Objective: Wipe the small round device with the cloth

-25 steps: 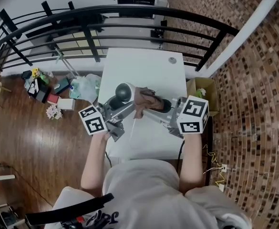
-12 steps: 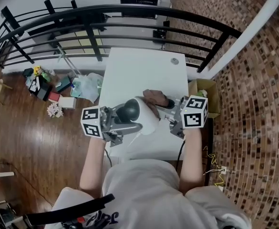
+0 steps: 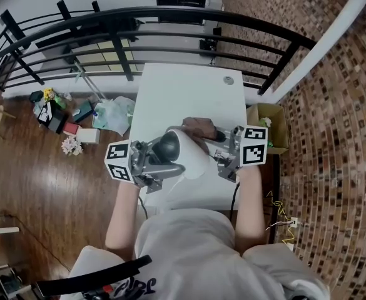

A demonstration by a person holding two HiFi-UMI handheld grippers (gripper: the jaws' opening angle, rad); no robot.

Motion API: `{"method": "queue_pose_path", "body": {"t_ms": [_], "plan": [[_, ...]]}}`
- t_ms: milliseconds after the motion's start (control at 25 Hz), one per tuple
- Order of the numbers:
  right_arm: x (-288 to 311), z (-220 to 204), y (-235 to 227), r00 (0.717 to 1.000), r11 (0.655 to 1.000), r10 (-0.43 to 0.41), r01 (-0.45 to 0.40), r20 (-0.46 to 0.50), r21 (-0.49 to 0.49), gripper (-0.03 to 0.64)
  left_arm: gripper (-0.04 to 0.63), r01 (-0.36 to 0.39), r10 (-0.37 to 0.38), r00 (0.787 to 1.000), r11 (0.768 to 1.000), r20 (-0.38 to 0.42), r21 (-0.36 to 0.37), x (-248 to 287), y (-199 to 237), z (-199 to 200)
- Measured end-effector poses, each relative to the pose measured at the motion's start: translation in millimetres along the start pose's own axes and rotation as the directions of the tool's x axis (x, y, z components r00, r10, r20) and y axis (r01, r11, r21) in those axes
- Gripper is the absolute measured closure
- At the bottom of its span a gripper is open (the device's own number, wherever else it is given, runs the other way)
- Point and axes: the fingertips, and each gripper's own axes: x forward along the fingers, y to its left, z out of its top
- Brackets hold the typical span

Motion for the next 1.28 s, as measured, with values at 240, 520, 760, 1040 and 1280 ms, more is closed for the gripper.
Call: {"method": "queue_pose_path", "body": {"t_ms": [240, 520, 760, 1040, 1280], "plan": [[-29.8, 41.0, 8.4, 0.99, 0.985, -0.1, 0.112, 0.097, -0.134, 0.589, 0.258, -0.289, 0.288, 0.956, 0.957, 0.062, 0.002, -31.2, 53.4, 5.7], [-2.6, 23.6, 47.1, 0.996, 0.957, -0.048, 0.026, -0.069, -0.29, 0.589, 0.258, -0.531, 0.525, 0.839, 0.847, 0.144, 0.001, -63.9, 96.1, 22.4], [15.6, 5.7, 37.5, 0.978, 0.928, -0.153, 0.092, -0.144, -0.36, 0.588, 0.259, -0.522, 0.515, 0.847, 0.853, 0.136, 0.023, -51.7, 89.7, 24.1], [-21.4, 28.0, -3.7, 0.972, 0.954, -0.233, 0.225, -0.02, -0.199, 0.588, 0.259, -0.324, 0.322, 0.944, 0.946, 0.071, 0.015, -39.1, 57.4, 12.7], [-13.6, 10.4, -13.2, 0.993, 0.992, -0.114, 0.115, 0.019, -0.051, 0.588, 0.259, -0.112, 0.112, 0.992, 0.994, 0.054, -0.001, -21.9, 25.1, 11.0]]}}
